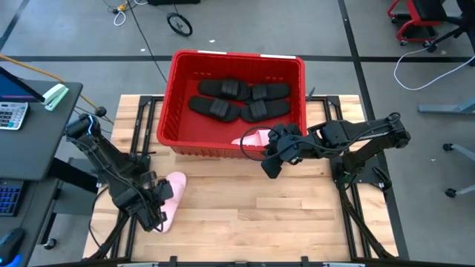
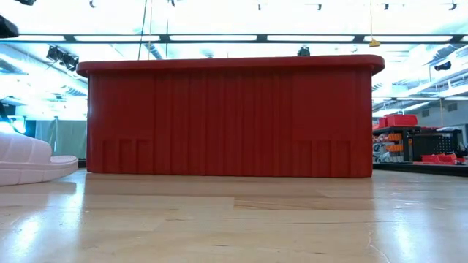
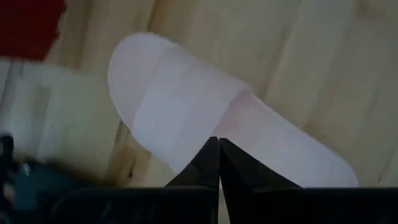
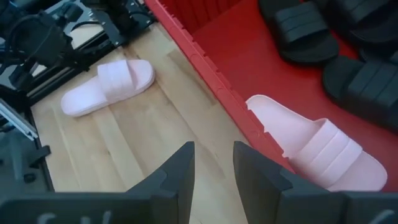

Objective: Pick and place slides into bin
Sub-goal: Put the pink slide into the red bin

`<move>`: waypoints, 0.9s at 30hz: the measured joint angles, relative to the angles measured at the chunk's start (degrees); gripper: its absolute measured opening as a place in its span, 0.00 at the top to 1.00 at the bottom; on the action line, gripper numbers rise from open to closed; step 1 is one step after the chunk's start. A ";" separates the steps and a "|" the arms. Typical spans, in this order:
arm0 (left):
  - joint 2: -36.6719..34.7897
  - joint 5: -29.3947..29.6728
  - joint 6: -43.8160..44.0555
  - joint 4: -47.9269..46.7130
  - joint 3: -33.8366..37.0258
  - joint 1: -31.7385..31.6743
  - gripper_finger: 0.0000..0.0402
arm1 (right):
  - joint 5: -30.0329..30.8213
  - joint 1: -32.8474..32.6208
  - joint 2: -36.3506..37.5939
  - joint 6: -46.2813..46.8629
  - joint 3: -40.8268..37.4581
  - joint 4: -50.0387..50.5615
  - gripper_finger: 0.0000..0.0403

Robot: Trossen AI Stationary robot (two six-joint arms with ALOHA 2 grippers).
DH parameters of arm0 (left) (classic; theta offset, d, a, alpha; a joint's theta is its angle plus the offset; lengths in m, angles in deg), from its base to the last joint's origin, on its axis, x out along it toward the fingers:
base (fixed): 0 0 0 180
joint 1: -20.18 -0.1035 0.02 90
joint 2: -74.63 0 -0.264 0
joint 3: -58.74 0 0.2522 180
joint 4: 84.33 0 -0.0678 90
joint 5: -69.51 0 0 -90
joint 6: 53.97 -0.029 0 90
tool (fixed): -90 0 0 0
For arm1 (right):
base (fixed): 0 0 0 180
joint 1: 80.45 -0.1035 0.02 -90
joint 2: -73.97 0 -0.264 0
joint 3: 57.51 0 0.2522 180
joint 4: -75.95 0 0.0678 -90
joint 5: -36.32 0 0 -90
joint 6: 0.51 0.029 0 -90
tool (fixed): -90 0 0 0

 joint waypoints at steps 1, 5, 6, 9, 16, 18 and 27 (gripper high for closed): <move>0.00 -0.02 -2.65 0.41 0.00 0.00 0.96 | 0.00 0.01 0.00 0.21 0.00 0.00 0.71; 0.00 -0.56 -10.16 1.32 0.00 0.00 0.89 | -0.02 0.00 0.00 0.40 0.00 0.00 0.71; 0.02 -0.63 -10.94 1.27 0.00 0.00 0.86 | -0.02 0.00 0.00 0.41 0.00 0.00 0.71; 0.57 -0.64 -13.30 1.34 0.00 0.00 0.75 | -0.02 0.00 0.00 0.42 0.00 0.00 0.71; 7.10 -0.74 -19.17 2.03 0.00 0.00 0.50 | -0.04 0.00 0.00 0.40 0.00 0.00 0.71; 9.48 -0.45 -19.21 1.07 0.00 0.00 0.46 | -0.04 0.00 0.00 0.38 0.00 0.00 0.71; 20.98 6.38 -4.35 -9.54 0.02 -1.75 0.49 | -0.07 0.00 0.00 0.33 0.00 0.00 0.71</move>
